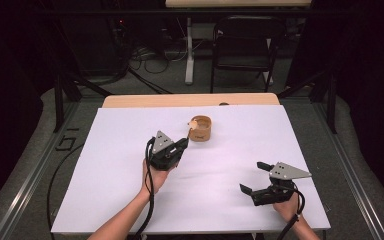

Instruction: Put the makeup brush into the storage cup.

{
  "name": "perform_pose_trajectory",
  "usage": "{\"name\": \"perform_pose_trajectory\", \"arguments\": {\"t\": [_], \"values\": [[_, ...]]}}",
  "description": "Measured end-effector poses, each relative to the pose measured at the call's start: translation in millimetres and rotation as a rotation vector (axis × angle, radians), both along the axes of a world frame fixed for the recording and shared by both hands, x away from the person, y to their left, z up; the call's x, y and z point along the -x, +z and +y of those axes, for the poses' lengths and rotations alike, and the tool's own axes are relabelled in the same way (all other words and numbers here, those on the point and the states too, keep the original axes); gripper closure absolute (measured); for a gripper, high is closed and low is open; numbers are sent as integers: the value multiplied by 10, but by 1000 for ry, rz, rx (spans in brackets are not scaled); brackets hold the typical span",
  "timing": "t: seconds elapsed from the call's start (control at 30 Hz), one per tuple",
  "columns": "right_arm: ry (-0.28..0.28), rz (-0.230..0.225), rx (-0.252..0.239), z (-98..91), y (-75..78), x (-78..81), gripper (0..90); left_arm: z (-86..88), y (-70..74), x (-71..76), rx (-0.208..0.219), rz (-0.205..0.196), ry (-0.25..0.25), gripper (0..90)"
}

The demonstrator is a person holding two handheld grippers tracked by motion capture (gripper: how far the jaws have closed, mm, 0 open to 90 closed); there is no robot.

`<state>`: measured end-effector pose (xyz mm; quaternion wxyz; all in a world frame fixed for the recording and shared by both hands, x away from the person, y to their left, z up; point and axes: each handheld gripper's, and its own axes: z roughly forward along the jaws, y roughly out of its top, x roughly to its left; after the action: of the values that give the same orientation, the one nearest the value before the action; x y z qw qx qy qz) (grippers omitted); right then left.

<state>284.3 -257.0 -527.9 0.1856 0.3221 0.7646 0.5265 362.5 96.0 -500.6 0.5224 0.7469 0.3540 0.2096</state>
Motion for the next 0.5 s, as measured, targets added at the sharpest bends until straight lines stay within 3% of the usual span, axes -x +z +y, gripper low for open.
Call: {"name": "perform_pose_trajectory", "arguments": {"t": [0.27,0.5], "values": [[21,9,12,122,-8,-121,0,5,13,30,16,-20,-10,832],[22,15,17,126,2,-111,0,-5,-13,45,32,-35,-28,832]]}}
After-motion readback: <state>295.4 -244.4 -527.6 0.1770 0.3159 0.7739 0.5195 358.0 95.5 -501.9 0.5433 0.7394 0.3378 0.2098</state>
